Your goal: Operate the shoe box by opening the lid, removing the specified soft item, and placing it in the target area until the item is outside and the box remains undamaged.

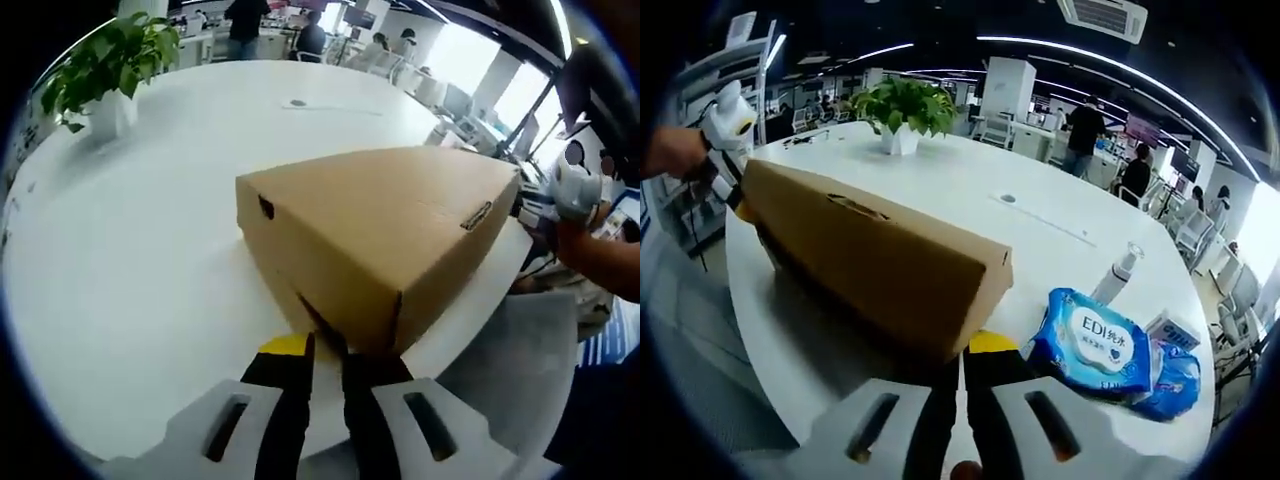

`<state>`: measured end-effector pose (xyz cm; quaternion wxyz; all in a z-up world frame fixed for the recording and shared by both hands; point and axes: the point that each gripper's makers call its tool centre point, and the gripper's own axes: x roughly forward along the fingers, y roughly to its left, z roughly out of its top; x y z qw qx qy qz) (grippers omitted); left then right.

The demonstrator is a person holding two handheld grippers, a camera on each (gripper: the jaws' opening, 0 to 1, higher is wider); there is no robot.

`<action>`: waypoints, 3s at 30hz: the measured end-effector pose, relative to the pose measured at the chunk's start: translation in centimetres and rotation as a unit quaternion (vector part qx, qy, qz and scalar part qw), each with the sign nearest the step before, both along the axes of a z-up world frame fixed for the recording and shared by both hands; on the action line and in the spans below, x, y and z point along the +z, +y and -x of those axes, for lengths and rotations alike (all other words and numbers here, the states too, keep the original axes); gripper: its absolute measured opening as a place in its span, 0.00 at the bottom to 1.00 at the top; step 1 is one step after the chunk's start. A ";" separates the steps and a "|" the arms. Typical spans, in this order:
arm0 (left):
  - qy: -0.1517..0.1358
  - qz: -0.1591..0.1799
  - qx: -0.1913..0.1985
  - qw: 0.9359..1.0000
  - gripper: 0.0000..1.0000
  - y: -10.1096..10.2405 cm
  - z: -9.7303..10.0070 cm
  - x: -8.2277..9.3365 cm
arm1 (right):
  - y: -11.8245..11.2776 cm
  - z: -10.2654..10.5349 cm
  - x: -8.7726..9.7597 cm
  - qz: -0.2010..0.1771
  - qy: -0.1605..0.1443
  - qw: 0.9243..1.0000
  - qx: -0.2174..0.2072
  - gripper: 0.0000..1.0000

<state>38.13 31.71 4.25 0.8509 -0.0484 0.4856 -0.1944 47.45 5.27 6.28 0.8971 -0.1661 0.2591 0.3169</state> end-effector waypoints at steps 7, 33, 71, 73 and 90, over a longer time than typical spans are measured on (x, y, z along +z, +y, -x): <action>-0.005 0.001 -0.013 1.000 0.11 -0.3 0.9 0.6 | -0.2 1.2 0.0 -0.005 0.009 1.000 0.004 0.01; -0.007 -0.004 -0.032 0.999 0.12 -0.6 2.8 0.4 | -0.8 4.0 -1.2 -0.005 0.037 0.999 0.012 0.12; -0.100 -0.044 -0.057 0.992 0.12 -1.6 0.3 2.0 | 0.0 2.4 0.7 -0.006 0.005 1.000 0.020 0.08; -0.099 -0.056 -0.066 0.991 0.11 -1.5 0.3 1.7 | 0.0 2.5 0.4 -0.004 0.008 1.000 0.022 0.08; -0.090 -0.053 -0.069 0.992 0.09 -1.5 0.2 1.5 | -0.1 2.5 -0.3 -0.024 0.038 0.999 0.010 0.08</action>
